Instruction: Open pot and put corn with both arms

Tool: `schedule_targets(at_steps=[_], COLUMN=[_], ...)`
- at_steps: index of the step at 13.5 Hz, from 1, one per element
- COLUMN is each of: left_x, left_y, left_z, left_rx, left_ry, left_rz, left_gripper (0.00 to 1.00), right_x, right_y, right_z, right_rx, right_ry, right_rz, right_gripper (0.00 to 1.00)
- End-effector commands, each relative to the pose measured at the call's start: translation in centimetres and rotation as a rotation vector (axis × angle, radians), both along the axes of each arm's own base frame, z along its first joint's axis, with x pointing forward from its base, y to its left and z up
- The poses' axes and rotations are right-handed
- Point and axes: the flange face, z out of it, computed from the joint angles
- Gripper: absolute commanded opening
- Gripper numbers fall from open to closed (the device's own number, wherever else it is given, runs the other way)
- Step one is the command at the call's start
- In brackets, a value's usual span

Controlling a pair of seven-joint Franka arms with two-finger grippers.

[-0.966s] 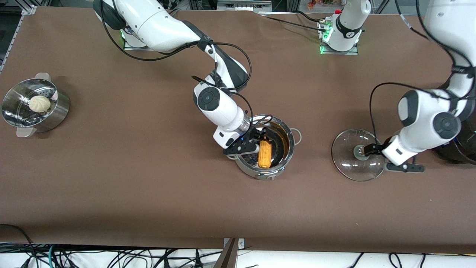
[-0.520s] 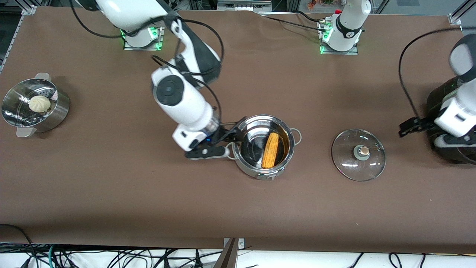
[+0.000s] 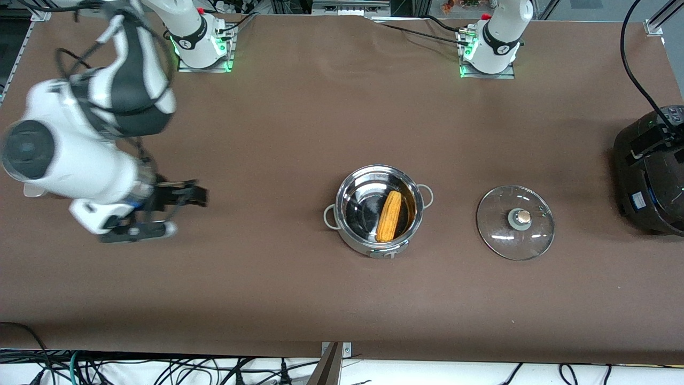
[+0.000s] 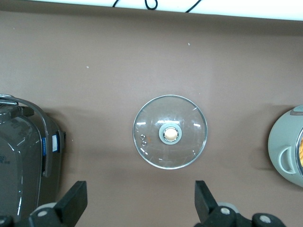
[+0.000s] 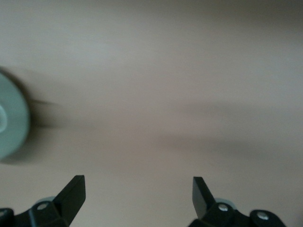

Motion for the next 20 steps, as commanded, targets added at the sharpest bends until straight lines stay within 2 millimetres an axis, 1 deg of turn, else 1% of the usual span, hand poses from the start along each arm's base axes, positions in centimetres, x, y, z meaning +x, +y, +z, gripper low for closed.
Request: schedule_targets(at_steps=[1, 3, 5, 6, 7, 8, 9, 11, 12, 13, 14, 15, 16, 17, 18, 19, 20], left_x=[0.4, 0.3, 0.0, 0.0, 0.1, 0.1, 0.0, -0.1, -0.1, -0.1, -0.2, -0.3, -0.5, -0.6, -0.7, -0.9, -0.7], left_y=[0.6, 0.2, -1.1, -1.9, -1.9, -1.9, -1.8, -1.9, -1.8, -1.8, -1.9, -3.2, -4.0, -3.6, -3.6, -3.6, -3.8], left_z=[0.7, 0.5, 0.4, 0.4, 0.9, 1.0, 1.1, 0.9, 0.9, 0.9, 1.1, 1.3, 1.4, 1.5, 1.5, 1.6, 1.7], left_rx=[-0.01, -0.013, -0.019, -0.018, -0.02, -0.025, -0.026, -0.026, -0.025, -0.024, -0.024, -0.016, -0.012, -0.008, -0.006, -0.005, -0.006], left_ry=[0.001, 0.02, 0.052, 0.054, 0.041, 0.042, 0.044, 0.057, 0.058, 0.058, 0.056, 0.057, 0.057, 0.056, 0.058, 0.058, 0.059], left_rz=[0.001, -0.003, -0.02, -0.034, -0.034, -0.033, -0.031, -0.033, -0.031, -0.031, -0.033, -0.055, -0.065, -0.056, -0.054, -0.054, -0.057], left_gripper=[1.0, 1.0, 1.0, 1.0, 1.0, 1.0, 1.0, 1.0, 1.0, 1.0, 1.0, 1.0, 1.0, 1.0, 1.0, 1.0, 1.0], right_x=[-0.8, -0.8, -1.5, -1.9, -2.9, -4.2, -5.6, -6.8, -7.1, -7.6, -8.2, -9.2, -10.1, -10.8, -11.3, -12.0, -12.7], right_y=[-6.0, -10.0, -14.3, -15.1, -16.8, -17.6, -18.8, -18.9, -17.6, -17.2, -16.8, -16.4, -16.3, -16.3, -16.6, -17.5, -17.8], right_z=[1.0, 1.6, 1.6, 1.6, 2.2, 2.0, 2.3, 2.6, 3.1, 3.5, 4.2, 4.2, 4.3, 4.5, 5.3, 6.3, 7.3], right_rx=[-0.028, -0.055, -0.053, -0.043, -0.027, 0.001, 0.019, -0.028, -0.07, -0.108, -0.119, -0.121, -0.124, -0.125, -0.12, -0.115, -0.112], right_ry=[0.046, 0.04, 0.094, 0.115, 0.127, 0.152, 0.152, 0.112, 0.088, 0.082, 0.061, 0.034, -0.009, -0.038, -0.042, -0.048, -0.046], right_rz=[-0.034, -0.055, -0.073, -0.06, -0.075, -0.084, -0.092, -0.048, -0.013, -0.002, -0.039, -0.118, -0.216, -0.281, -0.298, -0.309, -0.313], right_gripper=[1.0, 1.0, 1.0, 1.0, 1.0, 1.0, 1.0, 1.0, 1.0, 1.0, 1.0, 1.0, 1.0, 1.0, 1.0, 1.0, 1.0])
